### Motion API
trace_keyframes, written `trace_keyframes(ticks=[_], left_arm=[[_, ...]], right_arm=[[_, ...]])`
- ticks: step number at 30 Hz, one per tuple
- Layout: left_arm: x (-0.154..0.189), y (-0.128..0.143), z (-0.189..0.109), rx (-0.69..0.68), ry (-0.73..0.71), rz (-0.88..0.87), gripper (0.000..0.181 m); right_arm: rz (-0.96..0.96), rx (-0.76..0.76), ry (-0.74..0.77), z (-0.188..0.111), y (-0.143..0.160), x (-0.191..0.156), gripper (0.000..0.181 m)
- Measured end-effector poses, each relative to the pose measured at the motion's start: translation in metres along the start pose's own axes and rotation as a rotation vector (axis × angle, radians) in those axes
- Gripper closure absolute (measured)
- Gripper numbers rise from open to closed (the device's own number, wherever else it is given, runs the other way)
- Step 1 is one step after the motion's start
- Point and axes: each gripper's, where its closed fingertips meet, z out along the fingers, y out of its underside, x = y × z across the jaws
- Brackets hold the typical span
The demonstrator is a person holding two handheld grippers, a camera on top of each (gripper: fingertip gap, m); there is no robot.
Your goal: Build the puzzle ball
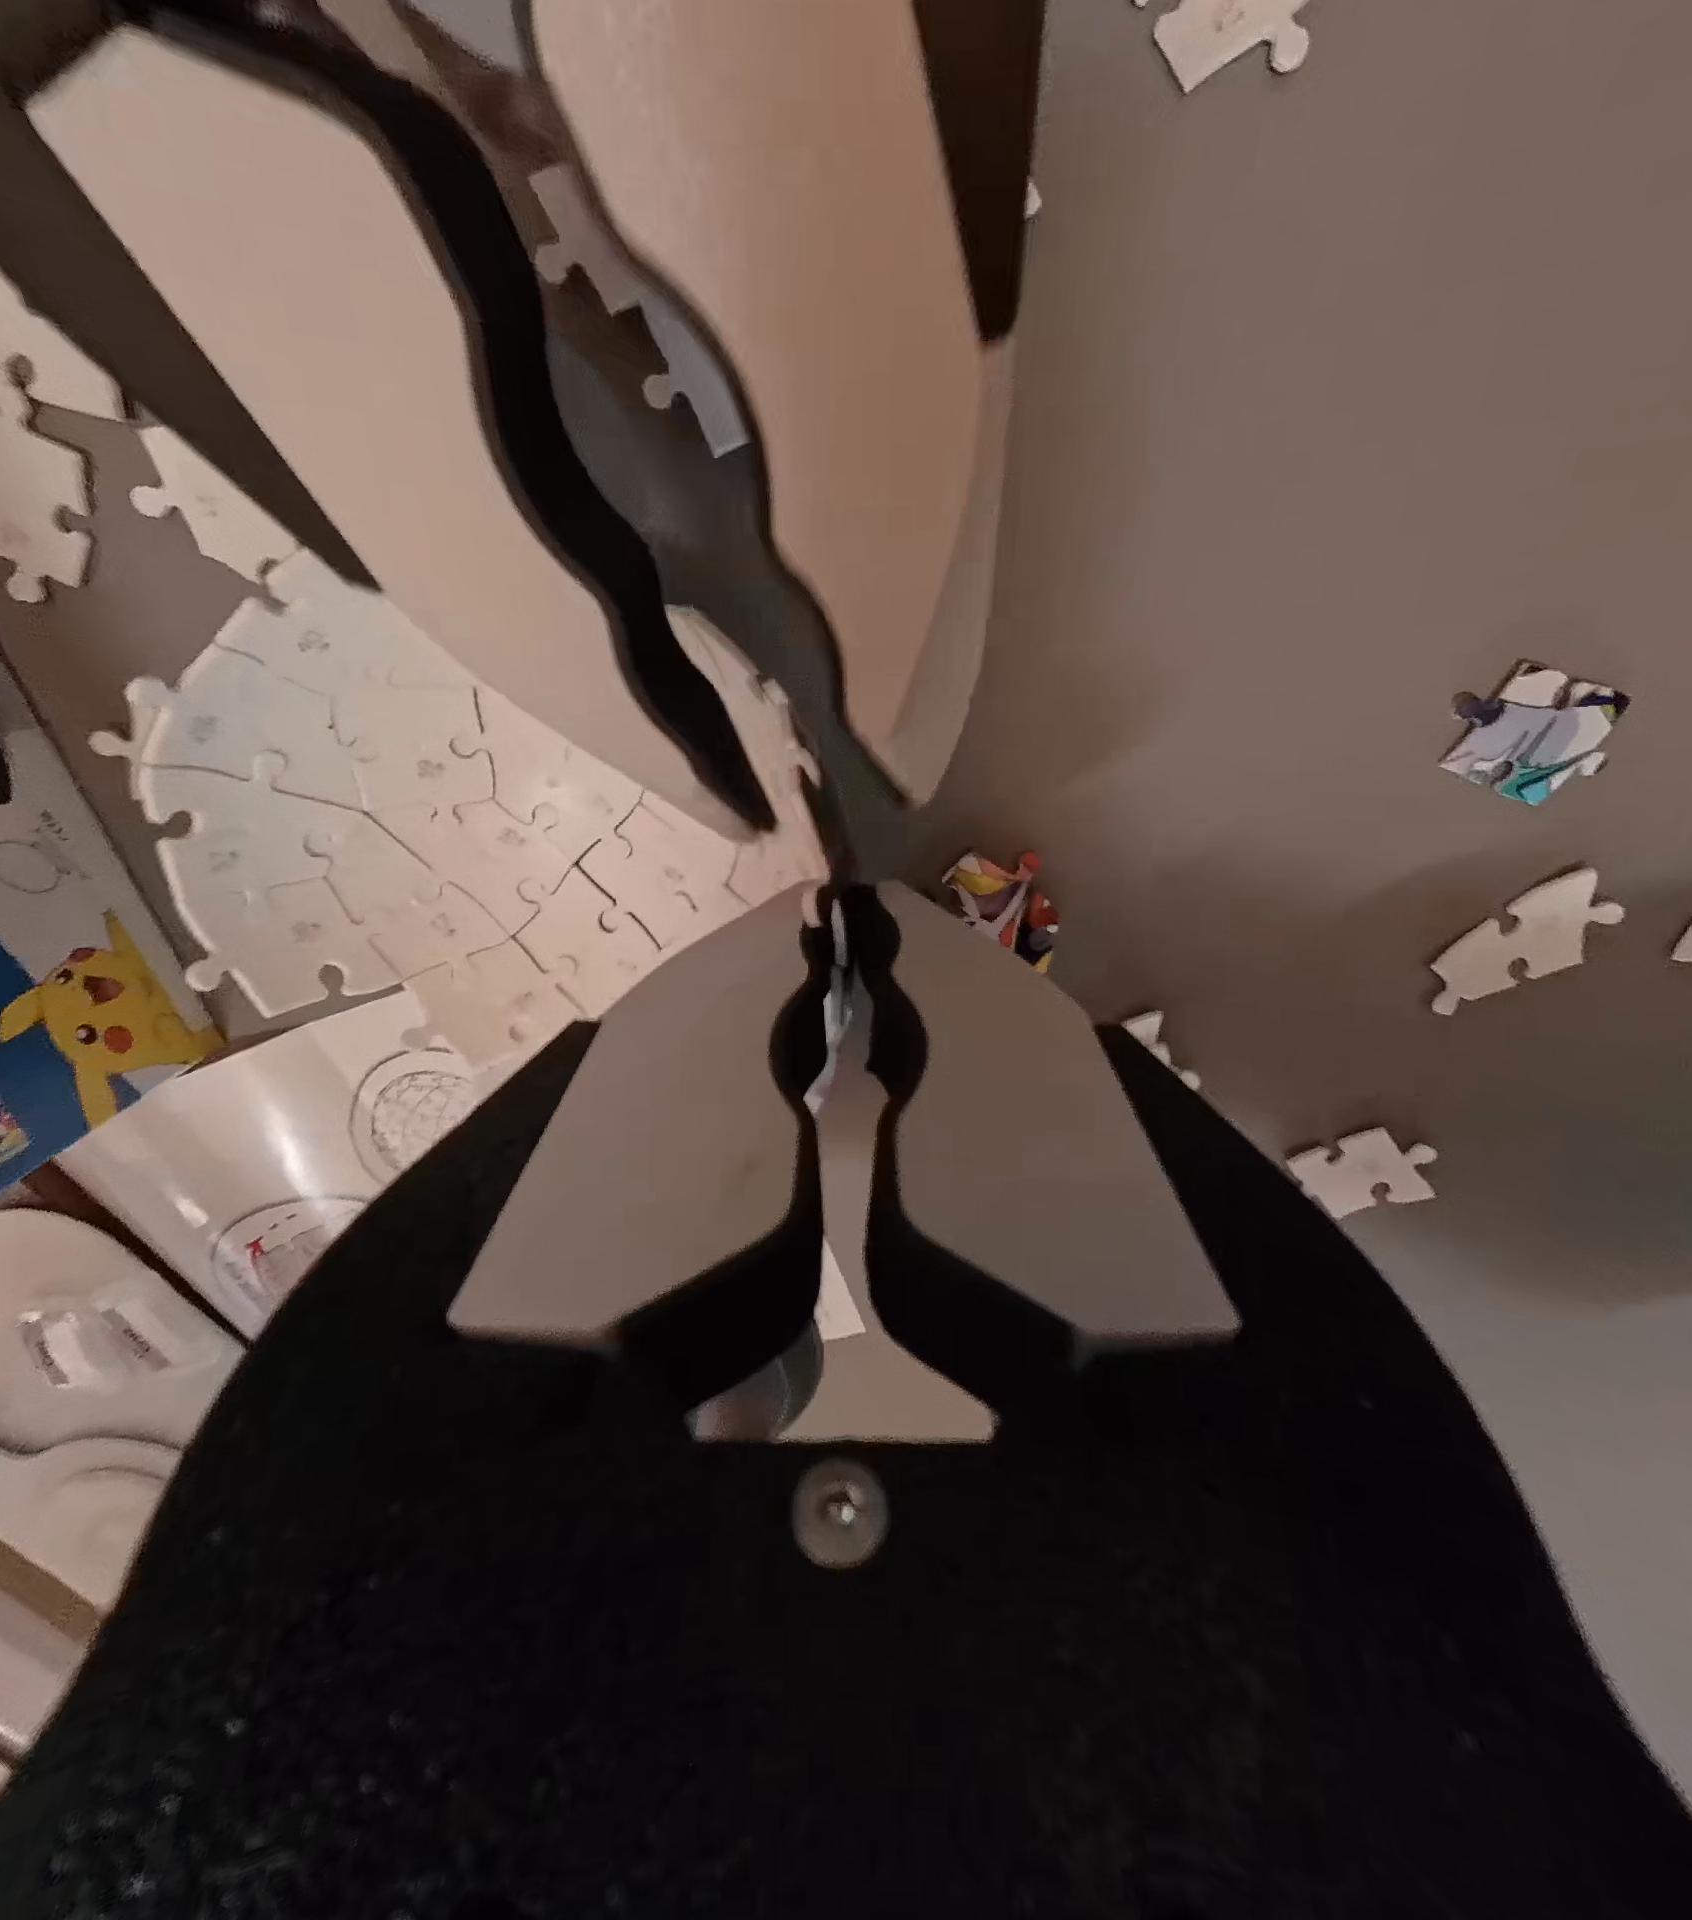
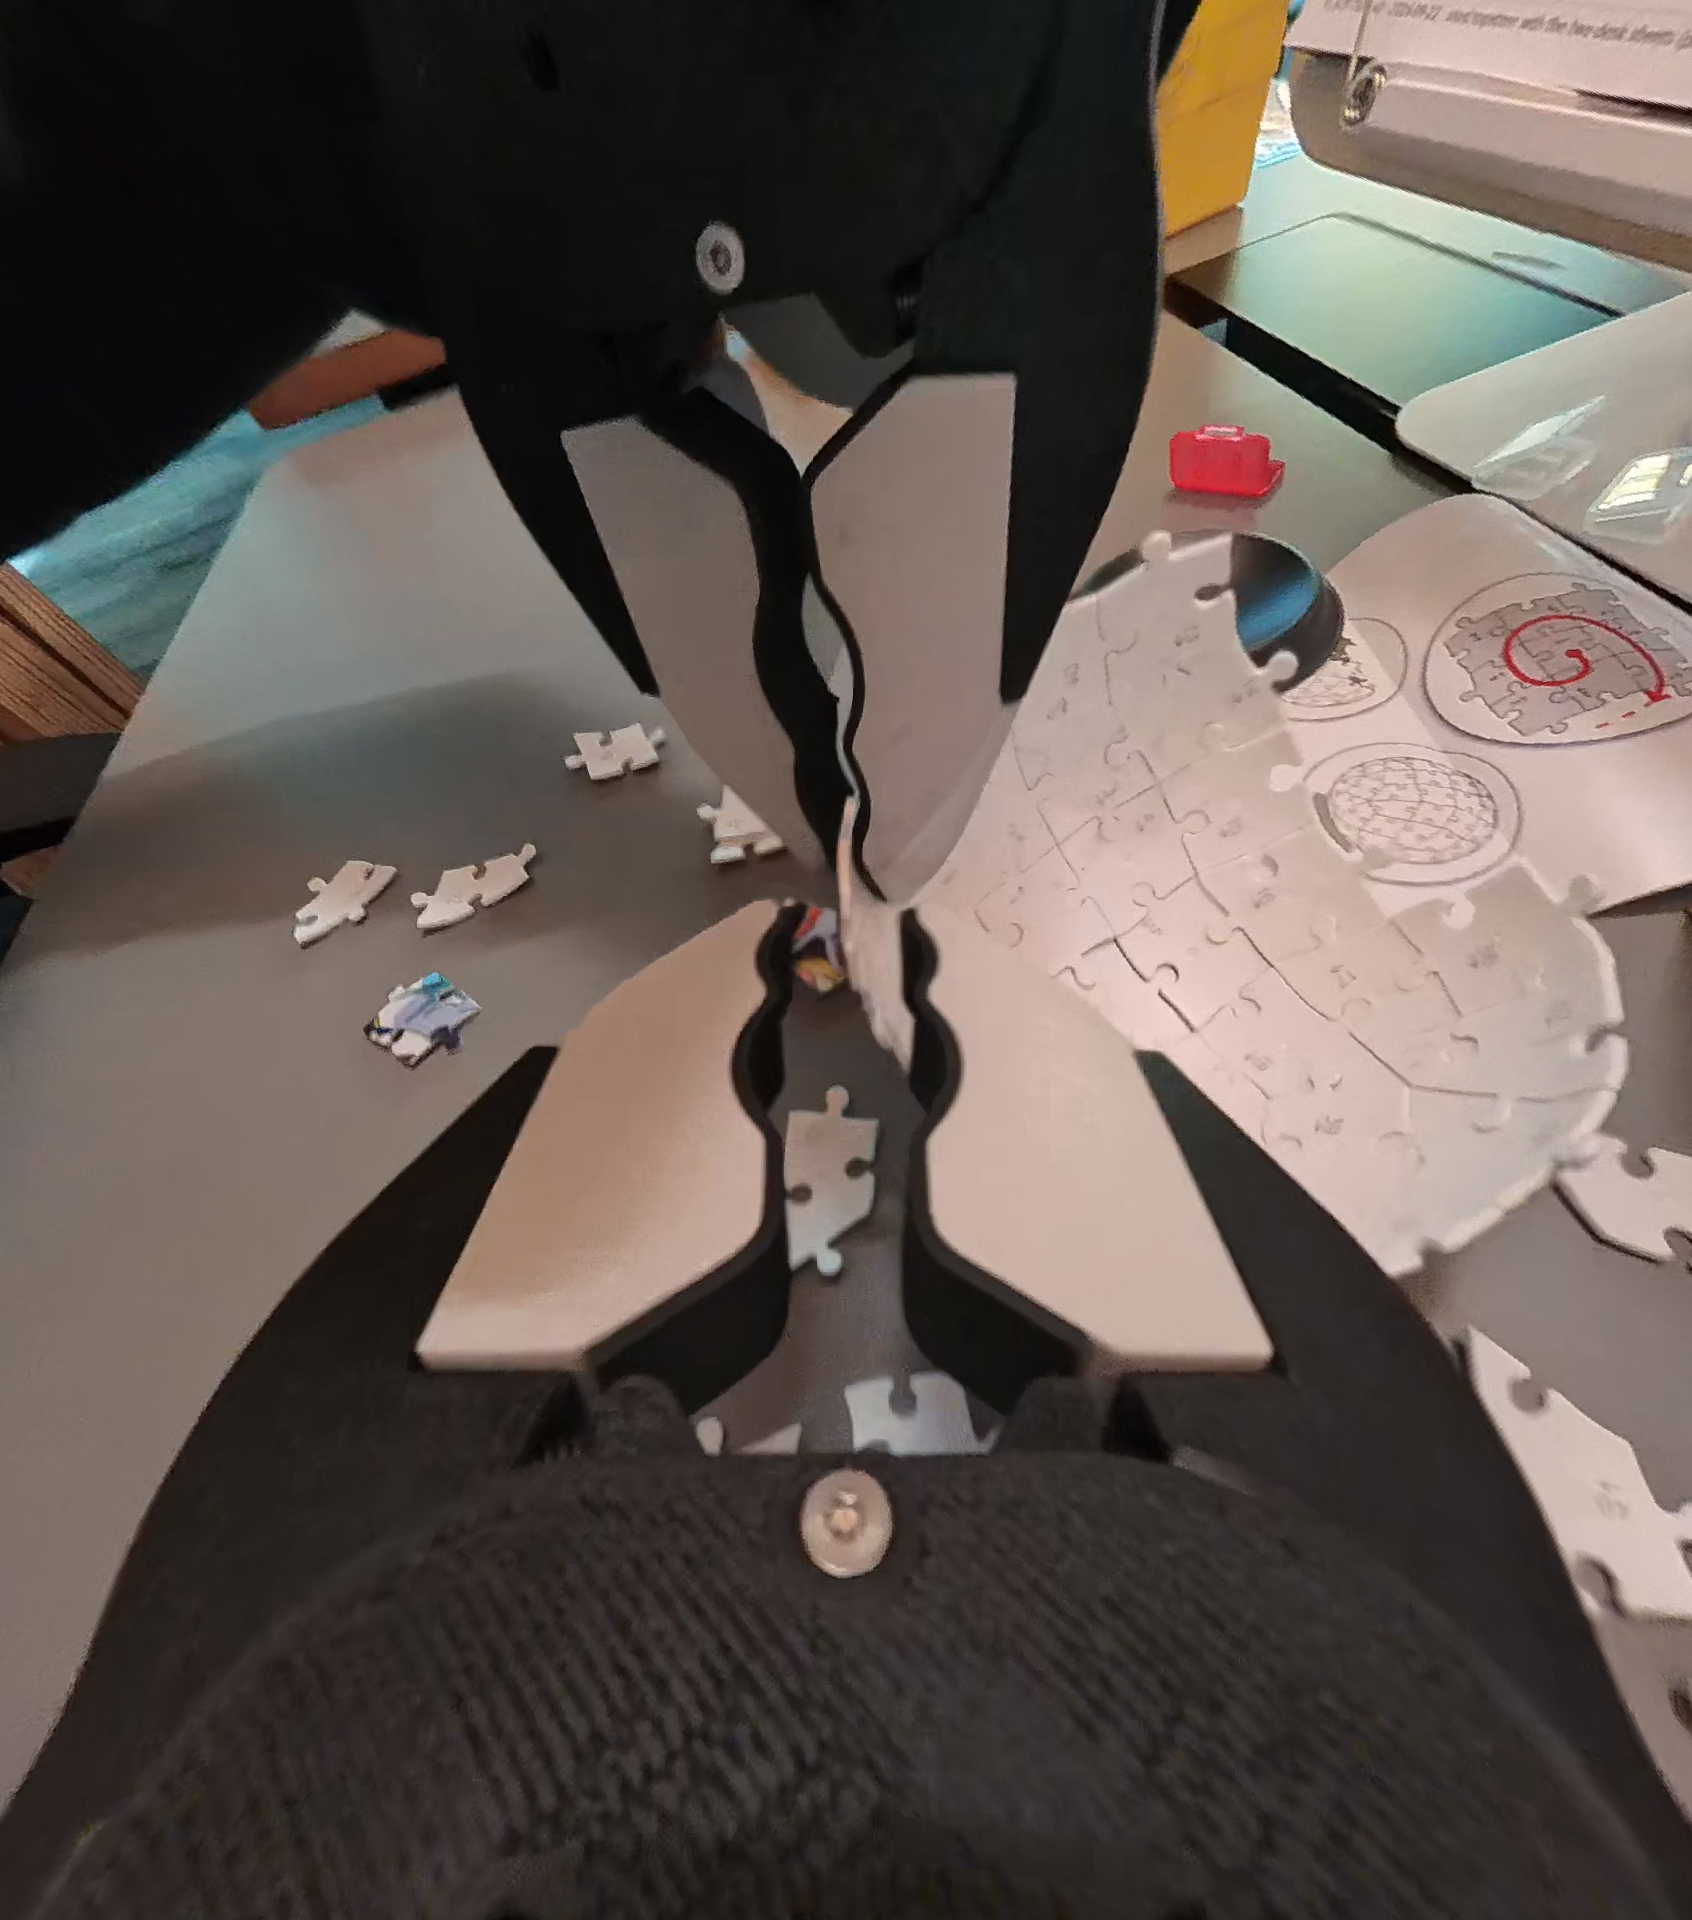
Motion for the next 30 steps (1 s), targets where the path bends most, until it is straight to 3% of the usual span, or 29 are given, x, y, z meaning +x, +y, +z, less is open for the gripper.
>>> trace_keyframes(ticks=[2, 5, 8, 10, 13, 16, 19, 23, 25, 30], left_arm=[[0.000, 0.003, 0.000, -0.009, -0.030, 0.027, 0.178], [0.002, 0.007, 0.001, -0.028, -0.084, 0.053, 0.177], [0.001, 0.008, 0.004, -0.042, -0.193, 0.074, 0.173], [-0.001, 0.011, 0.006, -0.069, -0.284, 0.070, 0.162], [0.001, 0.012, 0.011, -0.096, -0.397, 0.078, 0.165], [0.001, 0.008, 0.013, -0.081, -0.496, 0.044, 0.167], [0.004, 0.007, 0.017, -0.079, -0.571, 0.018, 0.169], [0.008, 0.010, 0.027, -0.097, -0.626, -0.010, 0.171], [0.009, 0.010, 0.031, -0.086, -0.647, -0.026, 0.171], [0.010, 0.011, 0.025, -0.002, -0.701, -0.124, 0.155]], right_arm=[[-0.030, -0.072, 0.012, -0.012, 0.006, -0.004, 0.148], [-0.097, -0.116, 0.139, -0.043, 0.003, 0.004, 0.151], [-0.029, -0.039, 0.368, -0.077, -0.011, 0.035, 0.158], [0.049, 0.039, 0.481, -0.085, -0.019, 0.054, 0.153], [0.143, 0.038, 0.573, -0.072, -0.011, 0.075, 0.146], [0.183, -0.060, 0.541, -0.048, 0.008, 0.075, 0.139], [0.149, -0.026, 0.553, -0.035, 0.001, 0.076, 0.139], [0.092, -0.112, 0.617, -0.024, 0.012, 0.083, 0.150], [0.054, -0.138, 0.639, -0.020, 0.016, 0.085, 0.163], [-0.093, -0.118, 0.704, -0.020, 0.001, 0.085, 0.178]])
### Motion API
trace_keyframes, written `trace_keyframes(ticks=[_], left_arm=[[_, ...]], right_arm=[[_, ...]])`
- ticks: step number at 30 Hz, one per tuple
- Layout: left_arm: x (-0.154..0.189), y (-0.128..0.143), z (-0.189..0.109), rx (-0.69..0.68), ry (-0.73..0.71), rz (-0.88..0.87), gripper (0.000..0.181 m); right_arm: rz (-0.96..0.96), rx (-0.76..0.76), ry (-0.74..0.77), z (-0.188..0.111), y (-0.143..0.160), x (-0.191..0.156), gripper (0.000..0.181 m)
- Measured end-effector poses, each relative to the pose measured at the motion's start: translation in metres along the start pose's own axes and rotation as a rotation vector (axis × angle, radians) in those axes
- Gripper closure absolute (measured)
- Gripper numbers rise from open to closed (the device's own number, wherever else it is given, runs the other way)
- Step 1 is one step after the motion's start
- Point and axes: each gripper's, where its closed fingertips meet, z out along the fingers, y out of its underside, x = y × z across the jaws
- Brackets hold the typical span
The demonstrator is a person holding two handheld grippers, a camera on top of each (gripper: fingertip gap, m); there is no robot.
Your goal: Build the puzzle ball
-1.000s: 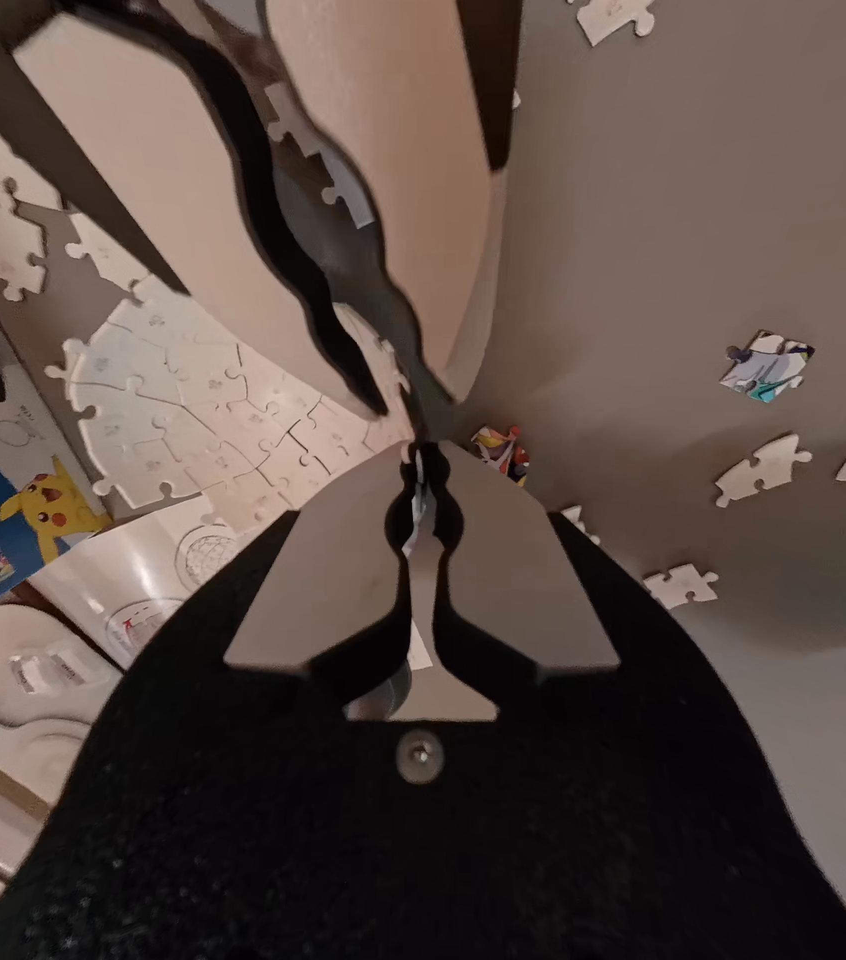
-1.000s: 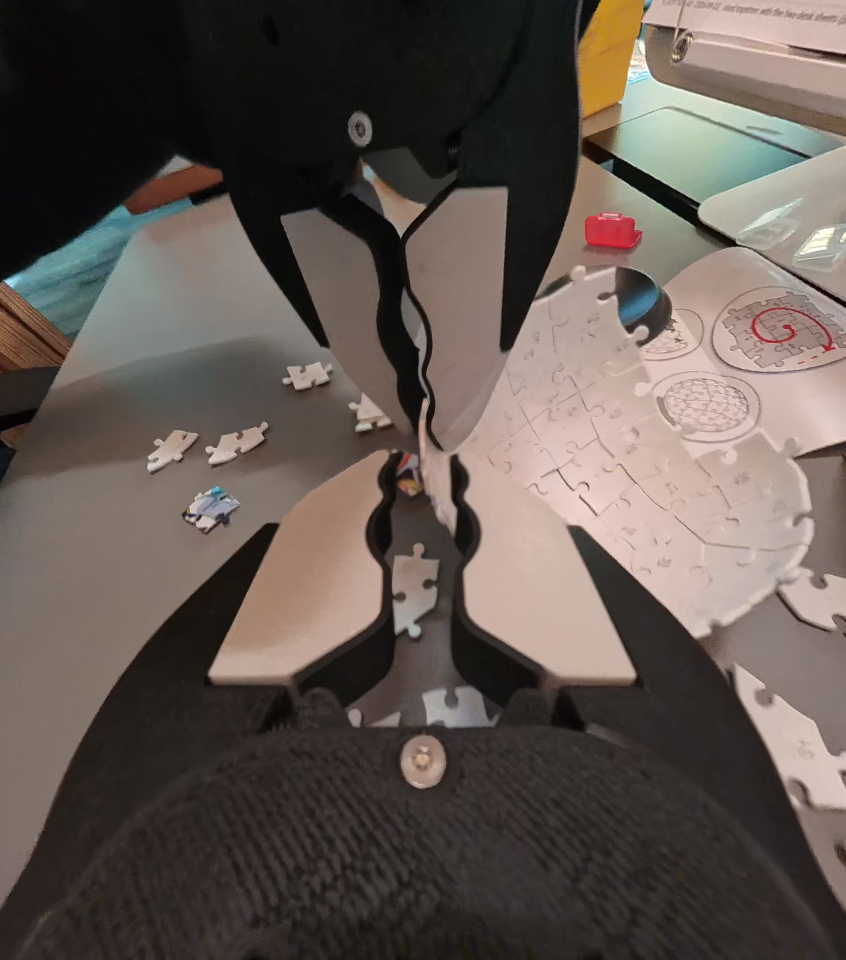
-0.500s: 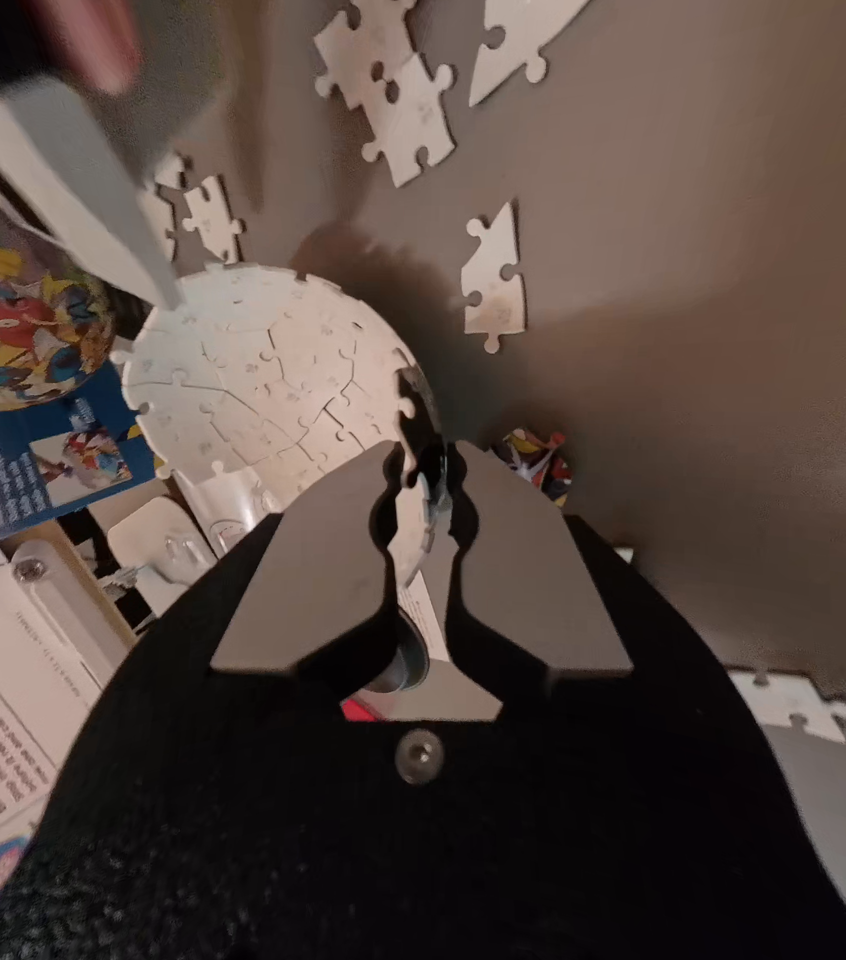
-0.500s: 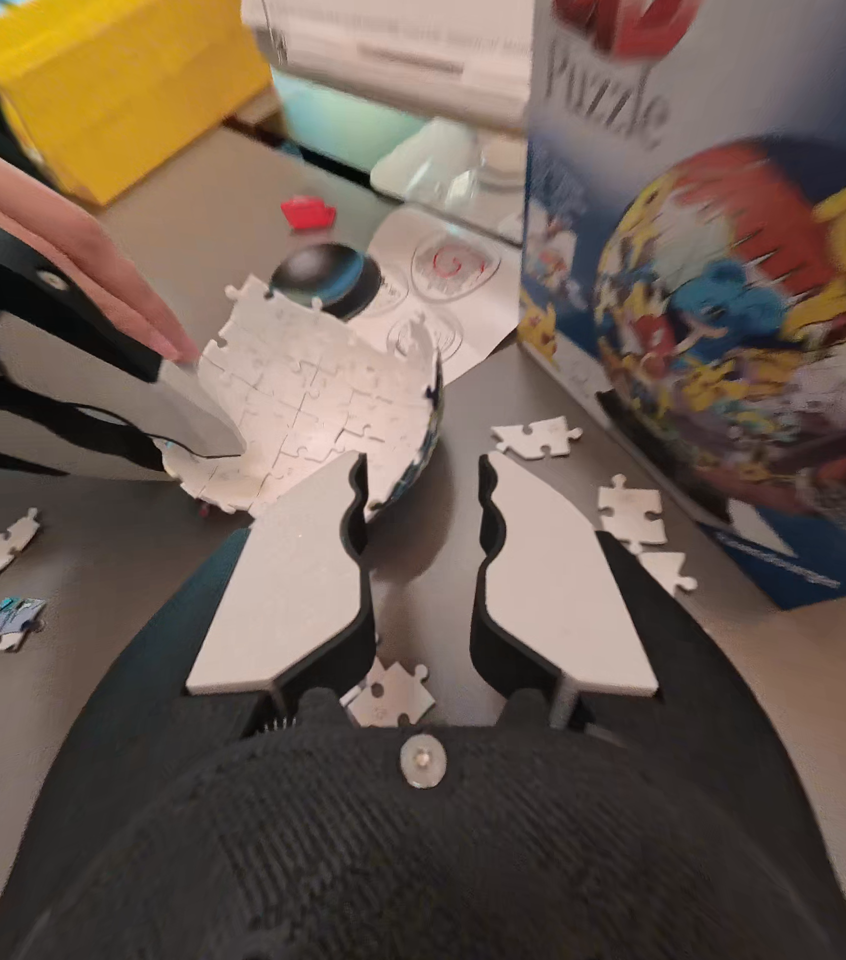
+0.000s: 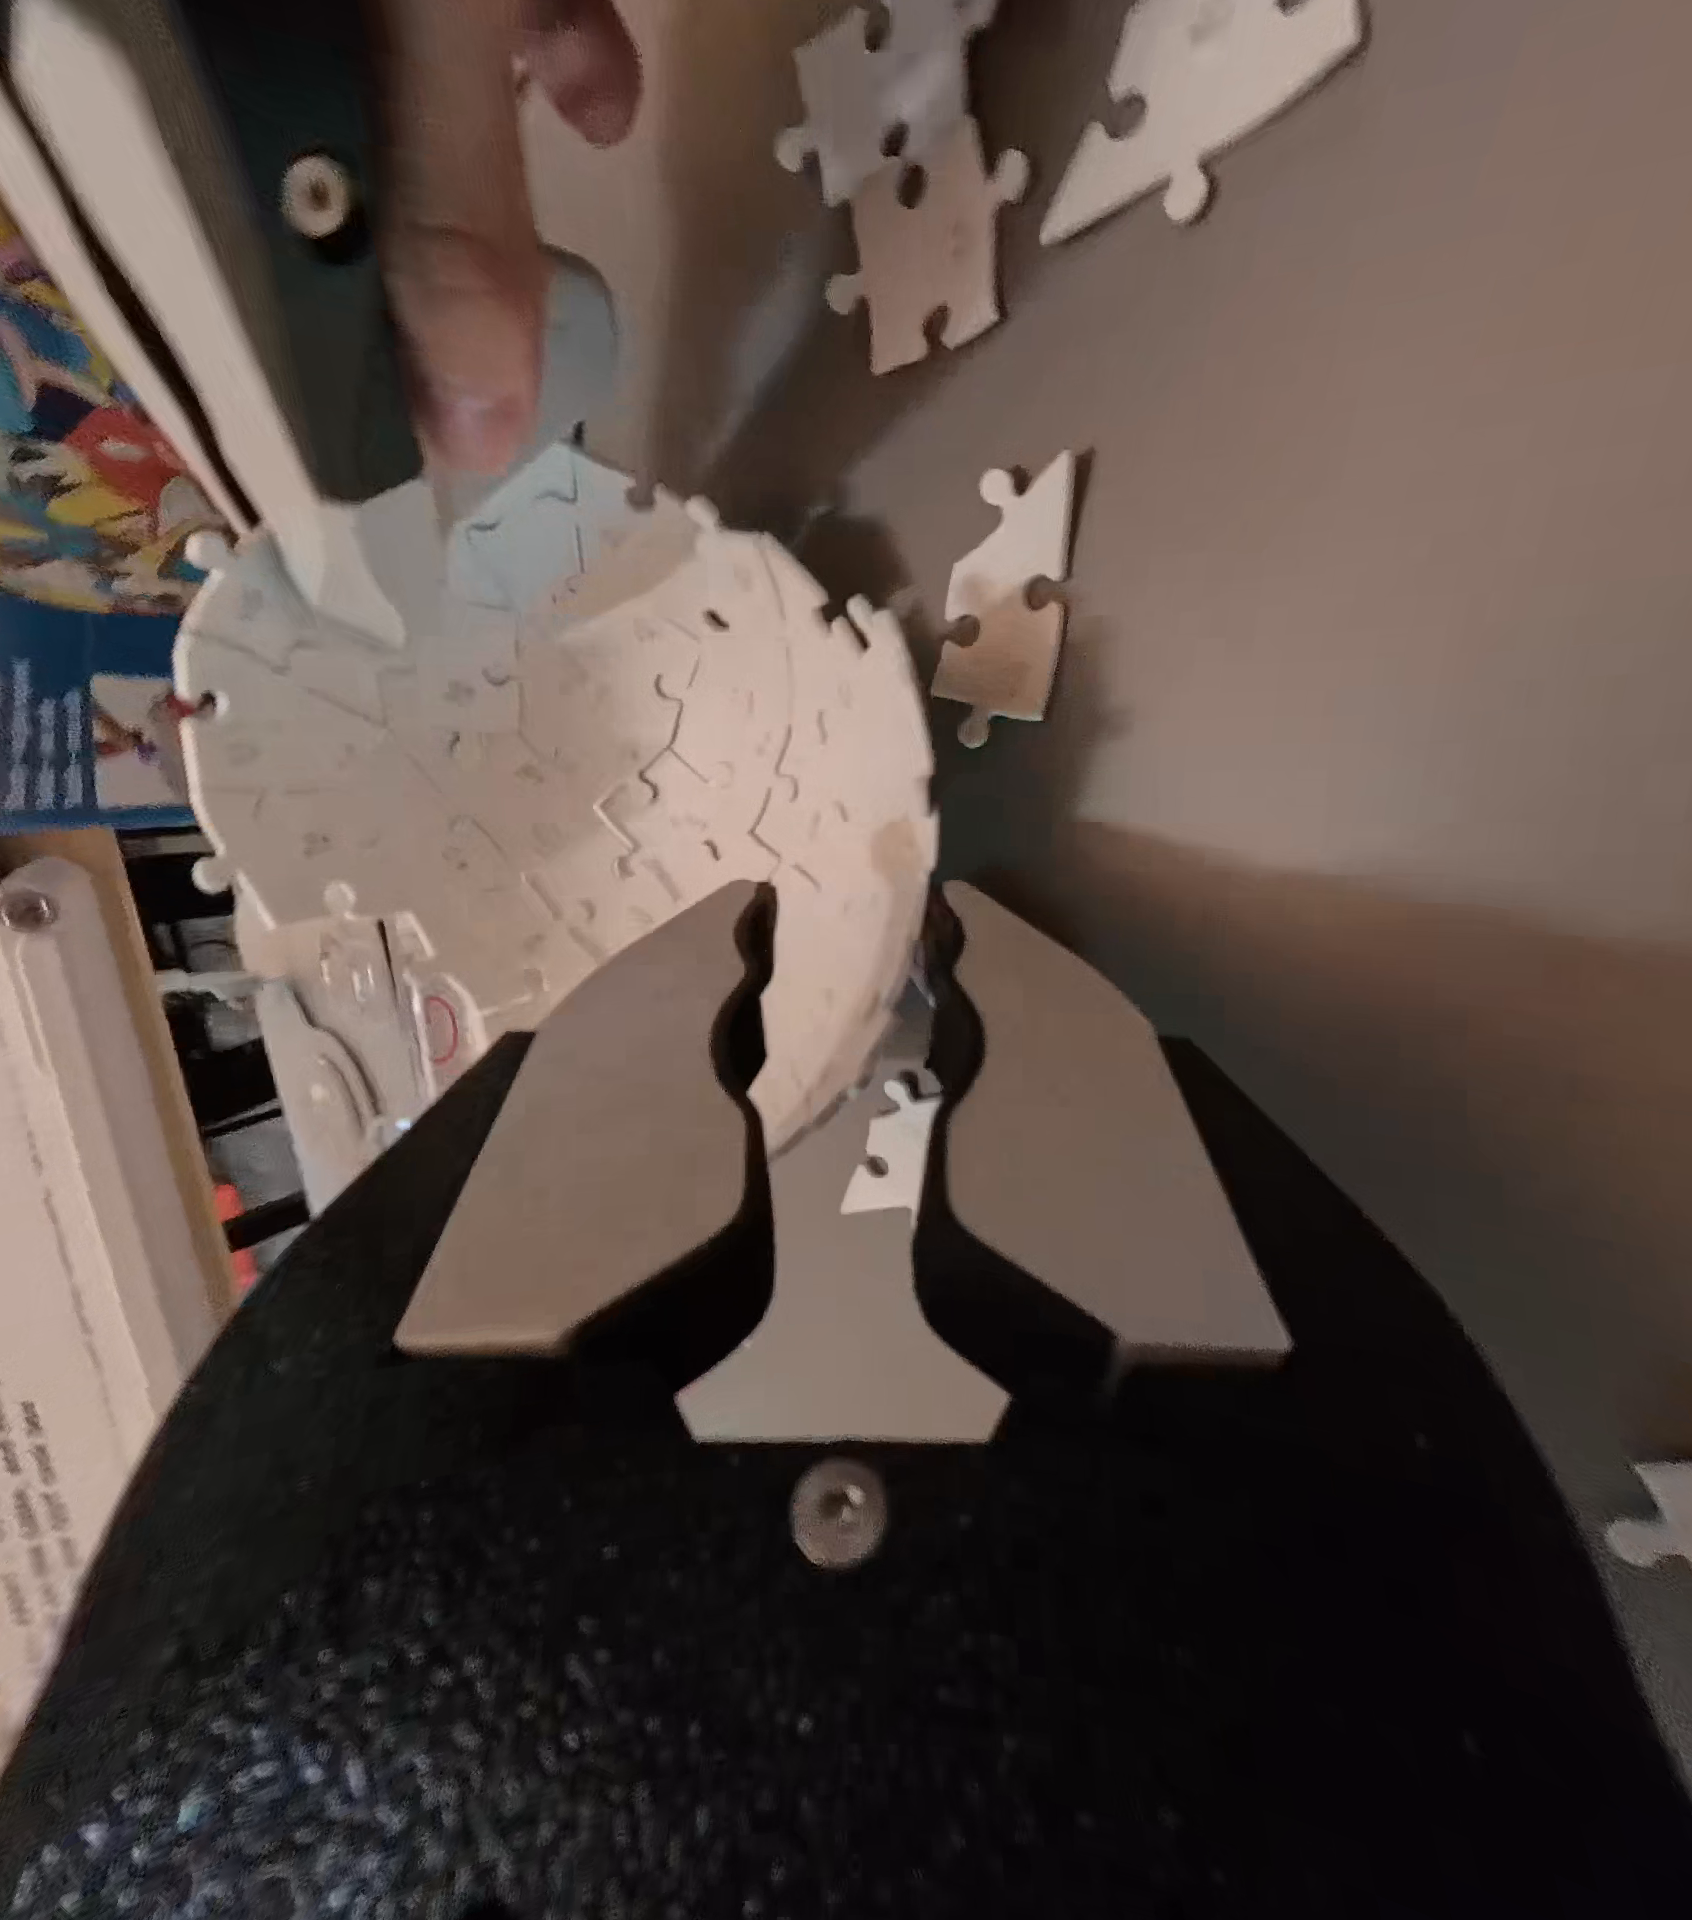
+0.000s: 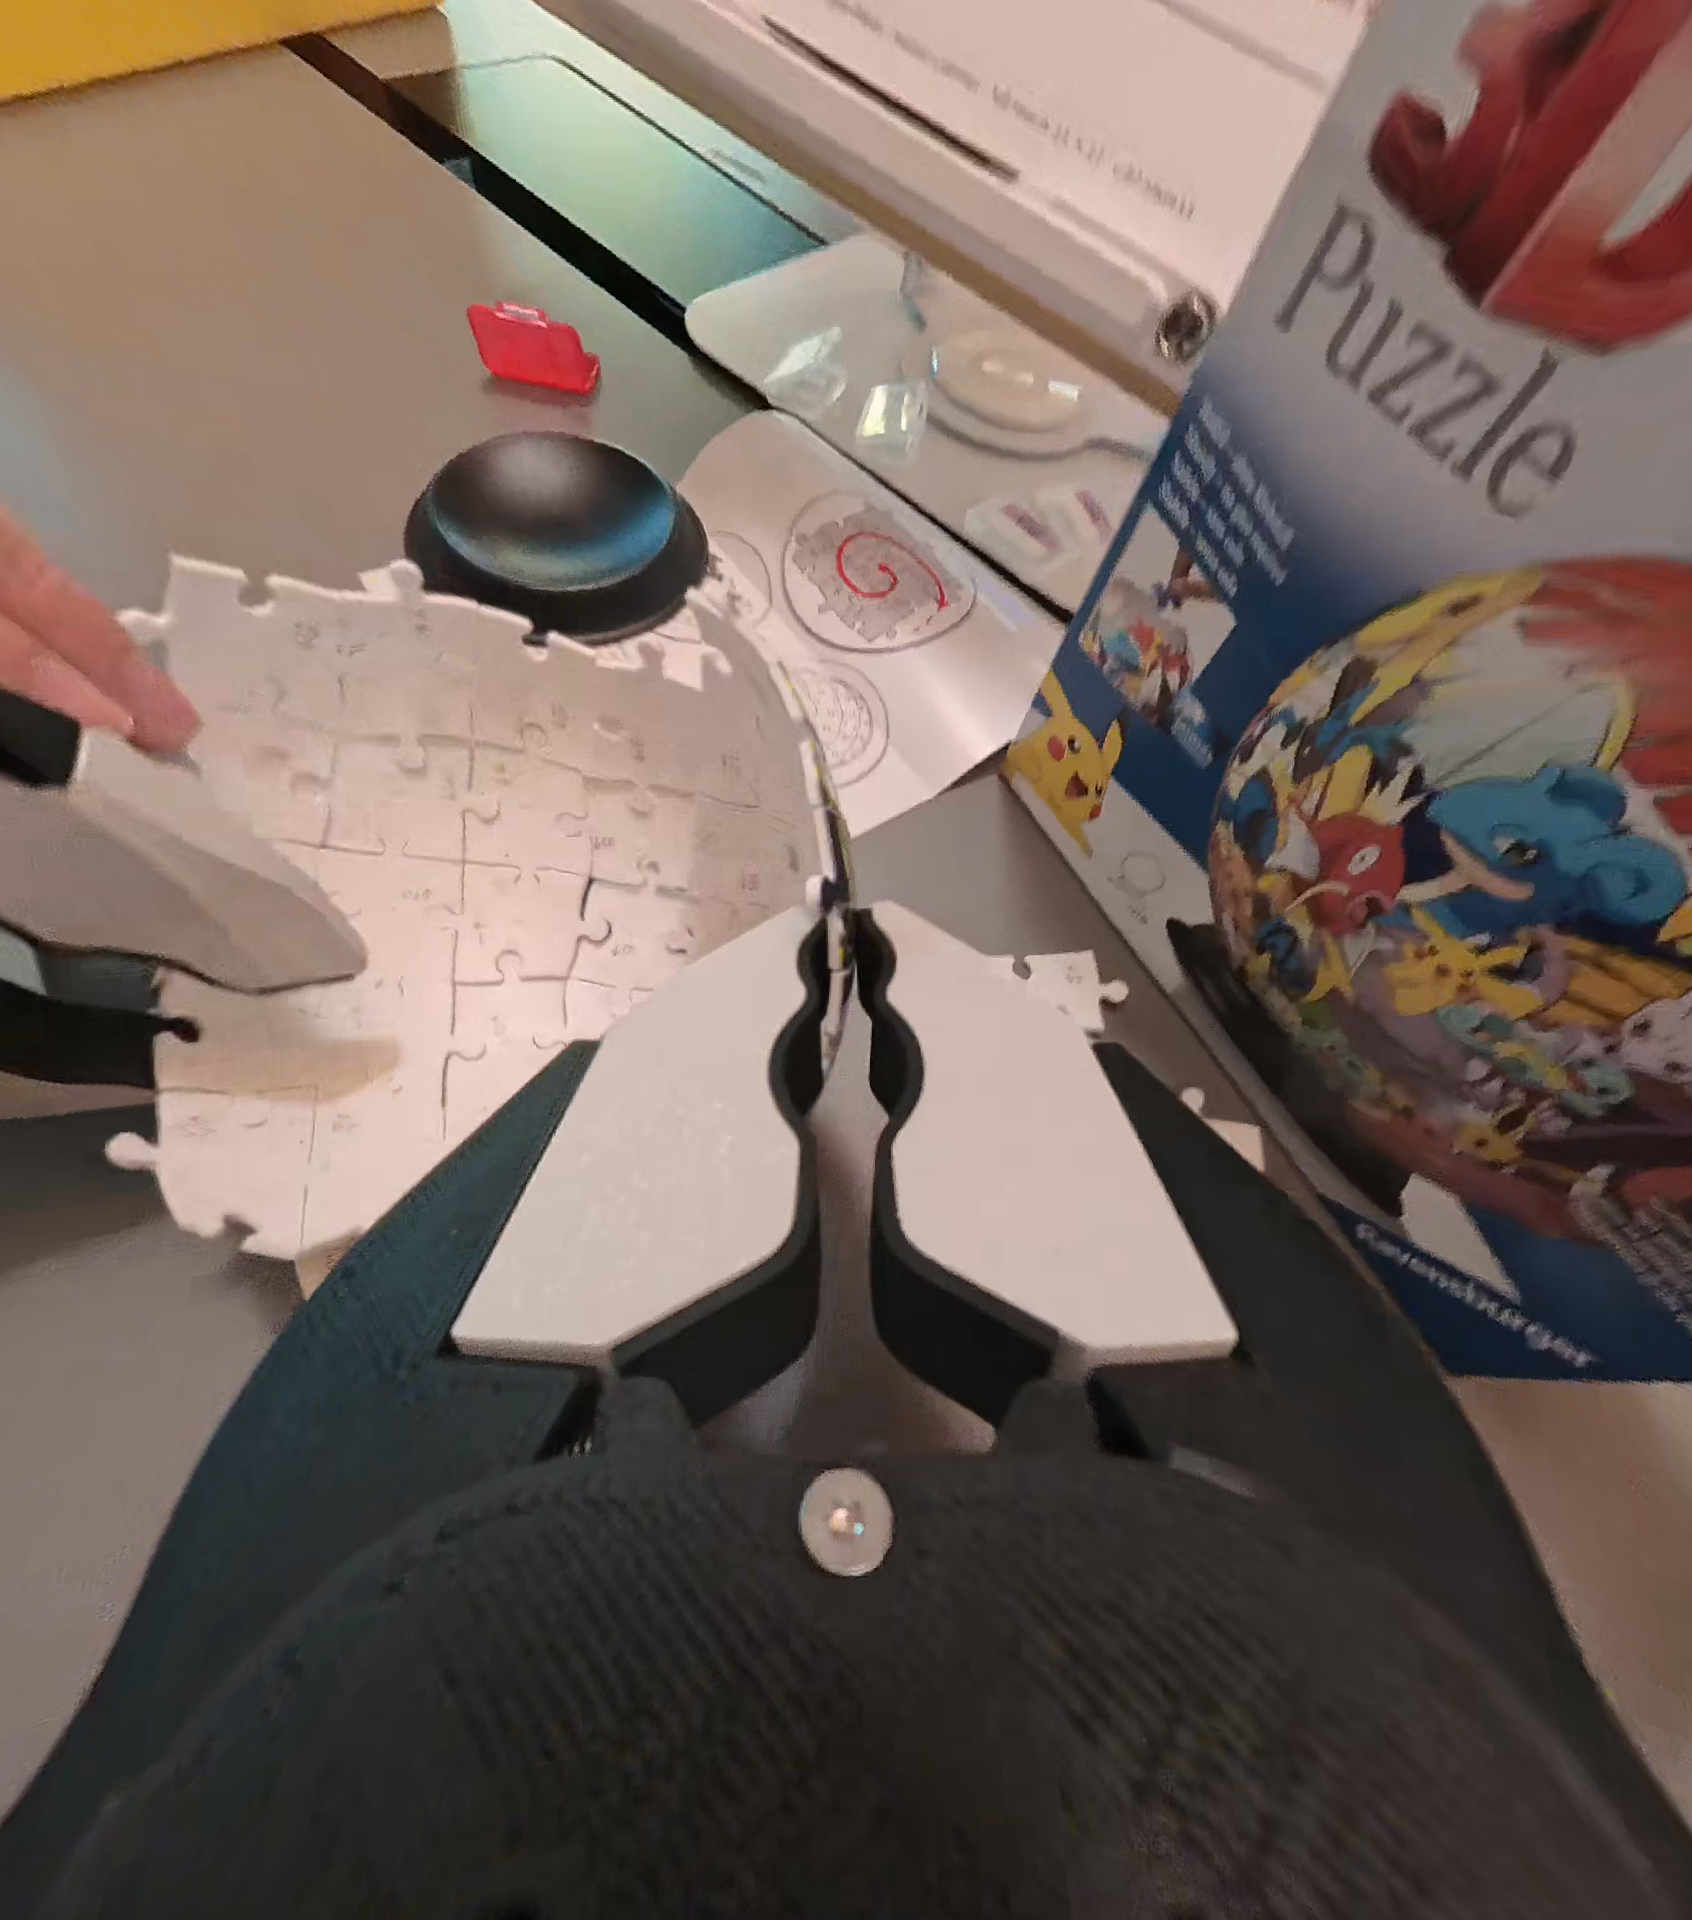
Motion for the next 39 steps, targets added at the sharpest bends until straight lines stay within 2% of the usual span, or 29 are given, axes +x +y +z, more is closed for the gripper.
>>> trace_keyframes(ticks=[6, 9, 12, 16, 21, 26, 33, 35, 39], left_arm=[[-0.002, 0.011, -0.047, 0.209, -0.019, -0.310, 0.137], [0.004, 0.023, -0.071, 0.298, -0.037, -0.454, 0.132], [0.019, 0.044, -0.081, 0.281, -0.087, -0.508, 0.131], [0.044, 0.066, -0.078, 0.257, -0.128, -0.582, 0.127], [0.043, 0.084, -0.079, 0.260, -0.198, -0.649, 0.124], [0.022, 0.105, -0.101, 0.302, -0.272, -0.776, 0.124], [0.009, 0.167, -0.128, 0.220, -0.396, -0.917, 0.126], [0.006, 0.188, -0.130, 0.201, -0.478, -0.974, 0.127], [0.000, 0.222, -0.131, 0.184, -0.673, -1.073, 0.127]], right_arm=[[-0.351, 0.131, 0.081, -0.004, -0.023, -0.011, 0.178], [-0.465, 0.237, 0.129, -0.007, -0.038, -0.020, 0.177], [-0.571, 0.312, 0.174, -0.011, -0.048, -0.029, 0.178], [-0.649, 0.425, 0.226, -0.020, -0.058, -0.038, 0.178], [-0.683, 0.558, 0.337, -0.042, -0.070, -0.043, 0.178], [-0.652, 0.601, 0.407, -0.063, -0.069, -0.050, 0.178], [-0.492, 0.541, 0.500, -0.089, -0.053, -0.044, 0.178], [-0.433, 0.554, 0.513, -0.097, -0.048, -0.042, 0.178], [-0.445, 0.489, 0.560, -0.093, -0.037, -0.027, 0.178]])
